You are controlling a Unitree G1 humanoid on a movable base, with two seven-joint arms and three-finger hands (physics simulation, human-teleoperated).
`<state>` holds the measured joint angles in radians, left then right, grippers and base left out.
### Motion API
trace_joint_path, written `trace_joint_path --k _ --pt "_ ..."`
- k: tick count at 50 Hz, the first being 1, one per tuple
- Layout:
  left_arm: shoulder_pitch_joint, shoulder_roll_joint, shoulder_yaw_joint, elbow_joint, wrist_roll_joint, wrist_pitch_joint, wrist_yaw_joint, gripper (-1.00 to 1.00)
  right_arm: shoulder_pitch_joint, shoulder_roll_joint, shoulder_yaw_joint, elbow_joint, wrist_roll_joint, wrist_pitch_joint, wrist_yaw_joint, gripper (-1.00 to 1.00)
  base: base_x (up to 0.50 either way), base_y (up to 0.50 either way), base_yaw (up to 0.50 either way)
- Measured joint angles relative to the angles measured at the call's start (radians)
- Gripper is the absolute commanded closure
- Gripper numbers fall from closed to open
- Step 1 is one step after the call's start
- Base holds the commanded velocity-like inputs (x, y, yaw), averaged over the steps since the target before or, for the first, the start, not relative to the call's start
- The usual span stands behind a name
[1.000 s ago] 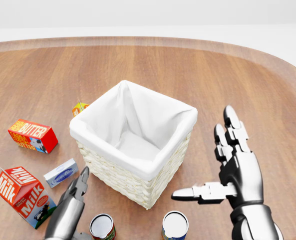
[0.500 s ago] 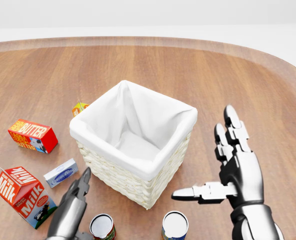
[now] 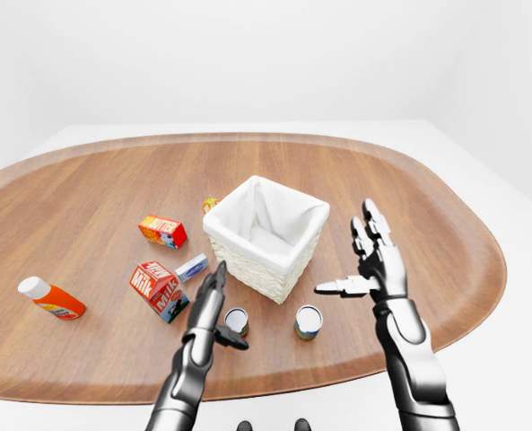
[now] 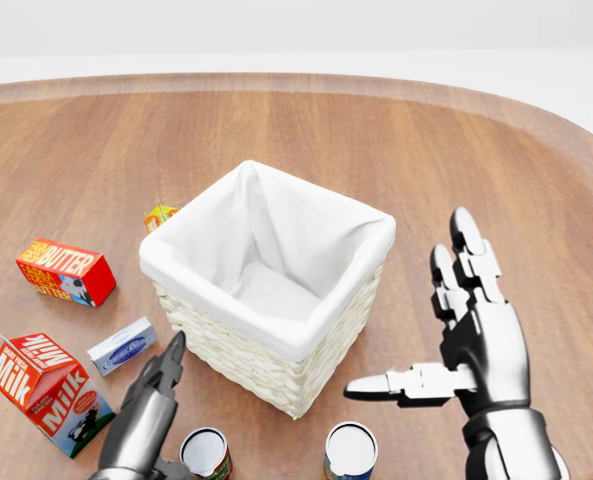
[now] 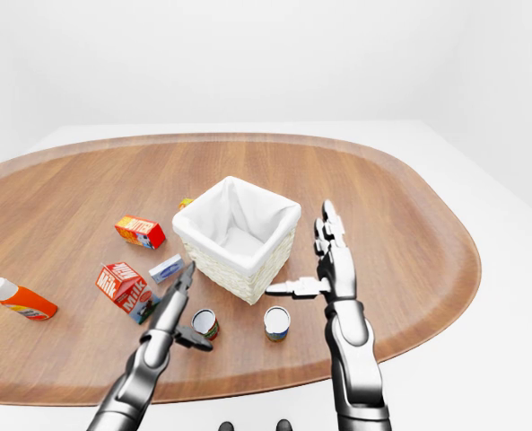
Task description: Pick up the tomato sauce, and put it in the basket.
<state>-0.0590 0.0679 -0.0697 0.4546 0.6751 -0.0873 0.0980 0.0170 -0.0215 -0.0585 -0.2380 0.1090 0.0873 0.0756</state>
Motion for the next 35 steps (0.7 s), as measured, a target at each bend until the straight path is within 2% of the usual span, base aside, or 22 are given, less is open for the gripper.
trace_joint_path --k 35 --pt "-0.009 -0.007 -0.016 0.052 0.021 0.0 0.028 -1.0 -0.003 0.0 -0.001 -0.001 0.002 0.0 0.0 -1.0 0.0 0.0 0.0"
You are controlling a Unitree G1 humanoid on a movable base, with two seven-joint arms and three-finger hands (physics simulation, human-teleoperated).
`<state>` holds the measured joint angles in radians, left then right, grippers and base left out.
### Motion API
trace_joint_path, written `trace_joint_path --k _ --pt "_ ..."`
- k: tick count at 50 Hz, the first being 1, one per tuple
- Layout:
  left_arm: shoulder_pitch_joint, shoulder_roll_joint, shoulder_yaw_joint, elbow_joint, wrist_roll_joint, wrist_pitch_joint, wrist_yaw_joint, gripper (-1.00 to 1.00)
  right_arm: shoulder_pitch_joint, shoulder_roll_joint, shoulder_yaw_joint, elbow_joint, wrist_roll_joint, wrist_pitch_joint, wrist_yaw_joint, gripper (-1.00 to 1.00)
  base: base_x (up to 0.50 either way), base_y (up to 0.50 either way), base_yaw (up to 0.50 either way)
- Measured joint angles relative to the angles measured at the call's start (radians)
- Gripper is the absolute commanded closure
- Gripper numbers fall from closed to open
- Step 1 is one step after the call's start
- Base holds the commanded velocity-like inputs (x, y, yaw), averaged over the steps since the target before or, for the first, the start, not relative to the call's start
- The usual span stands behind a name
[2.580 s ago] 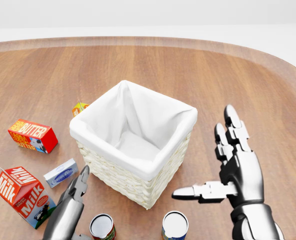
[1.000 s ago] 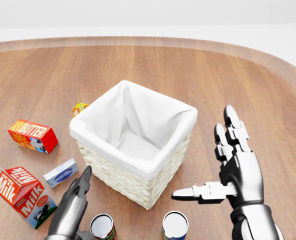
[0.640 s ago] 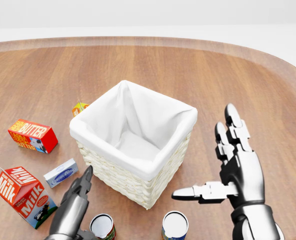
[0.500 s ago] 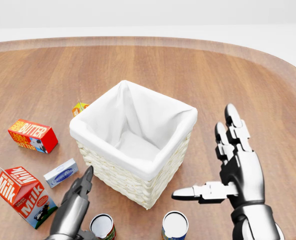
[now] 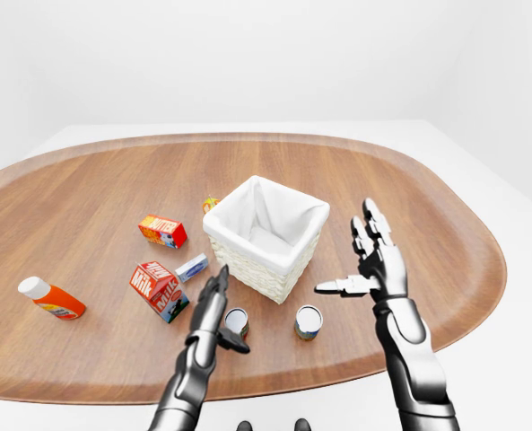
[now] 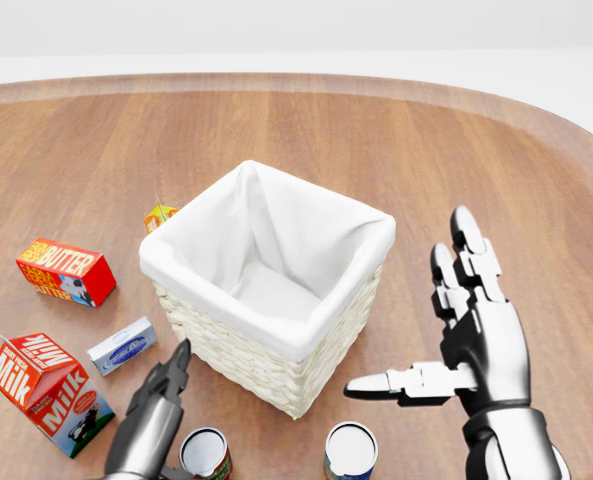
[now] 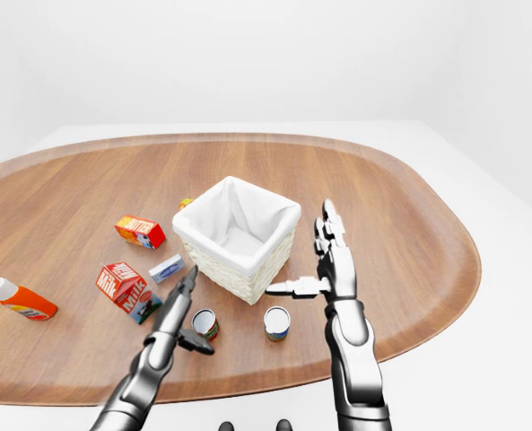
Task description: Pick up the tomato sauce, and put it in the basket.
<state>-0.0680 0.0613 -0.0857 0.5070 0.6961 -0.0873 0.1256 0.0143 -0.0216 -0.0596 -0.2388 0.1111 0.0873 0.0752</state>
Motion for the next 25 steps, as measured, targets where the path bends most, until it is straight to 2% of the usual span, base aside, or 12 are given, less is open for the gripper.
trace_joint_path --k 25 --pt "-0.017 -0.001 -0.005 0.055 0.009 0.0 0.022 -1.0 0.005 0.0 0.001 -0.01 0.002 0.0 0.001 -1.0 0.0 0.0 0.0"
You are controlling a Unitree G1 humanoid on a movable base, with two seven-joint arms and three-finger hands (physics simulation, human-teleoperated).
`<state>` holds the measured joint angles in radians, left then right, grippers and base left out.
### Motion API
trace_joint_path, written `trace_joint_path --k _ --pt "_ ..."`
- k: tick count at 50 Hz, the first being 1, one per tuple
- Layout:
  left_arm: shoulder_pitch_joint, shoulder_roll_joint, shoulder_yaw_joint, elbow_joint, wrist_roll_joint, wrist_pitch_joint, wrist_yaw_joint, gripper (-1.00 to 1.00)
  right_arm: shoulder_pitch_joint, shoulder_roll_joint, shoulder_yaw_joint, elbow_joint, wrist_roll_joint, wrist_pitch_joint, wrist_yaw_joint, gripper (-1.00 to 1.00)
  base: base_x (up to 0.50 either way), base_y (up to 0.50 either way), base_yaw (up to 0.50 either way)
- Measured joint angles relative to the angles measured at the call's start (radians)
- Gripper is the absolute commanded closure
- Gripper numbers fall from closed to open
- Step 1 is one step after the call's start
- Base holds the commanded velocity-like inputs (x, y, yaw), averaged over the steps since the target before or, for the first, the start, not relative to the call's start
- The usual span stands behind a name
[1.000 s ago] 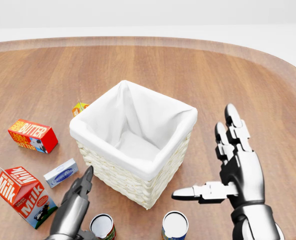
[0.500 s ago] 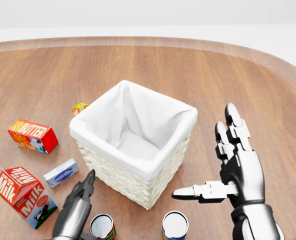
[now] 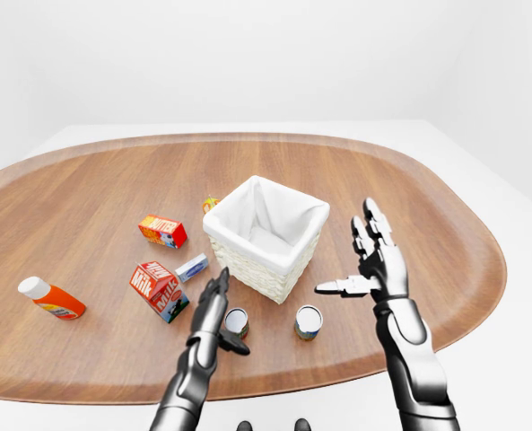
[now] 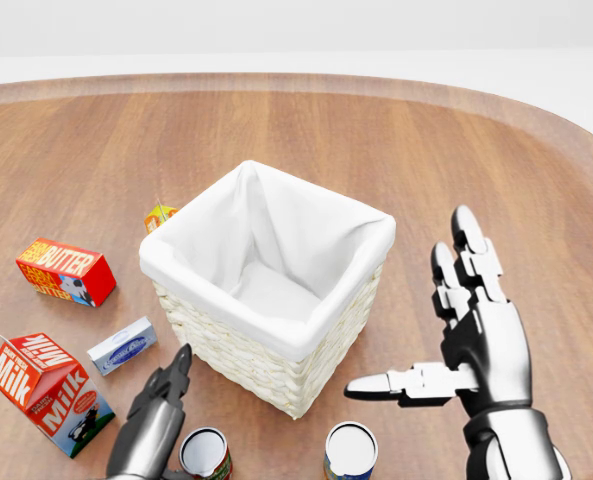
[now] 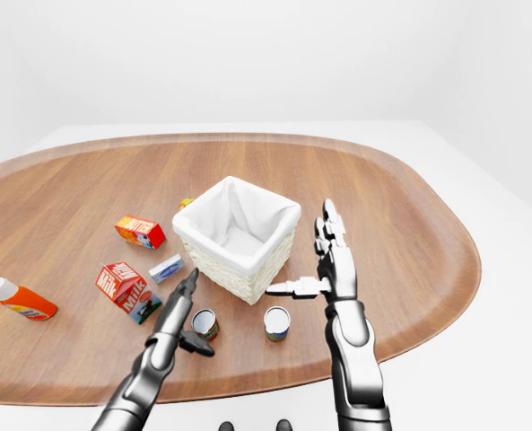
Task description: Pick up the tomato sauce, and put it in the basket.
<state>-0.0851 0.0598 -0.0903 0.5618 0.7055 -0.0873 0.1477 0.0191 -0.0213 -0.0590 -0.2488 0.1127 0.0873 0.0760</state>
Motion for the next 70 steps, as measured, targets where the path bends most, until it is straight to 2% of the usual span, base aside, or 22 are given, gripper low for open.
trace_joint_path --k 70 --pt "-0.066 -0.004 -0.005 0.136 0.018 0.0 0.053 -1.0 0.002 0.001 0.001 -0.003 0.001 0.0 0.0 -1.0 0.0 0.0 0.0"
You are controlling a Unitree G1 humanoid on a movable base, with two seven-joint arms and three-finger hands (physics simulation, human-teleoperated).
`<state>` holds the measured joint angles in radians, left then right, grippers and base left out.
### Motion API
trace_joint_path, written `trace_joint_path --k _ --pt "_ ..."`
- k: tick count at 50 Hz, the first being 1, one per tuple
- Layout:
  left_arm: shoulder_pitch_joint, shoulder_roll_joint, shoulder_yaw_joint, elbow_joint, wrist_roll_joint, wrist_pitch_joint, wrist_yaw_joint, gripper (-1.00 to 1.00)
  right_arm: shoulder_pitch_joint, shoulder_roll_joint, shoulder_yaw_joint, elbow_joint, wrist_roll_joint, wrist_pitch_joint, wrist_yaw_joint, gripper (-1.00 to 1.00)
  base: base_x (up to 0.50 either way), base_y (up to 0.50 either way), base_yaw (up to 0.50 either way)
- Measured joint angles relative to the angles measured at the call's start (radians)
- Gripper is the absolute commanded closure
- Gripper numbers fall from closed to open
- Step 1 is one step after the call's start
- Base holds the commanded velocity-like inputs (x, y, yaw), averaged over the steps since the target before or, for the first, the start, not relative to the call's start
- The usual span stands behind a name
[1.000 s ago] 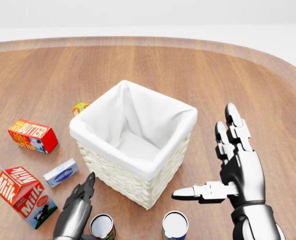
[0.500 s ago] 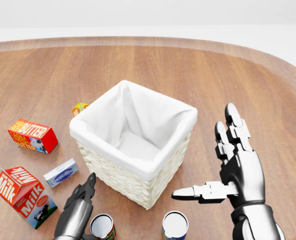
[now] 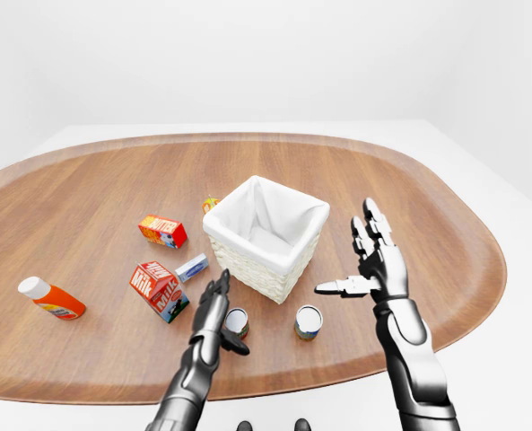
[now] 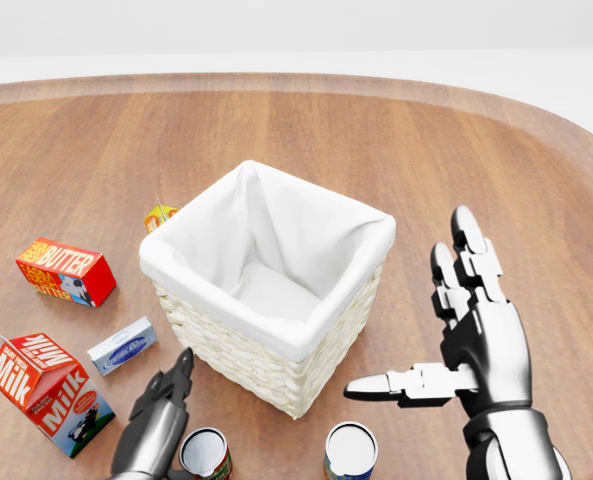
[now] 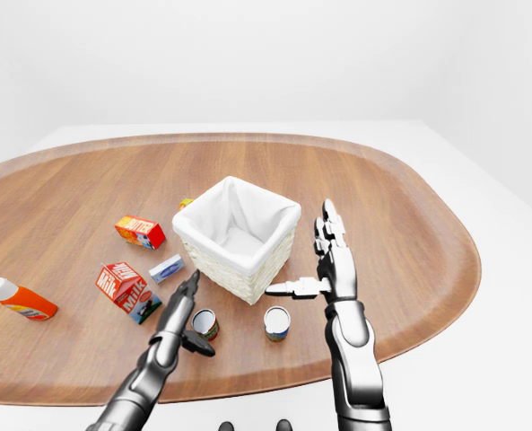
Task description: Pick up the tomato sauce, and put it in the basket.
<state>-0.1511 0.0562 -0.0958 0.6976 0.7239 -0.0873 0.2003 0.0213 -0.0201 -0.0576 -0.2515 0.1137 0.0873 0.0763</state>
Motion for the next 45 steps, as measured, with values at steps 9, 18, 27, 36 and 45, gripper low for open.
trace_joint_path --k 9,18,27,36,45 --pt "-0.011 0.0 0.0 0.018 0.001 0.0 0.007 -1.0 0.001 0.0 0.001 -0.002 0.0 0.0 0.0 -1.0 0.0 0.0 0.0" --pt "-0.025 0.0 0.0 0.048 0.004 0.0 0.02 -1.0 0.002 0.0 0.001 -0.008 0.0 0.0 0.0 -1.0 0.0 0.0 0.0" --pt "-0.035 0.0 -0.002 0.076 0.007 0.0 0.033 -1.0 0.002 0.001 0.001 -0.009 0.0 0.0 0.0 -1.0 0.0 0.0 0.0" --pt "-0.036 0.0 -0.003 0.082 0.008 0.0 0.035 1.0 0.002 0.001 0.002 -0.004 0.001 0.0 0.001 -1.0 0.0 0.0 0.0" --pt "-0.033 -0.001 -0.007 0.085 0.005 0.0 0.03 1.0 0.003 0.001 0.002 -0.002 0.001 0.0 0.001 -1.0 0.0 0.0 0.0"
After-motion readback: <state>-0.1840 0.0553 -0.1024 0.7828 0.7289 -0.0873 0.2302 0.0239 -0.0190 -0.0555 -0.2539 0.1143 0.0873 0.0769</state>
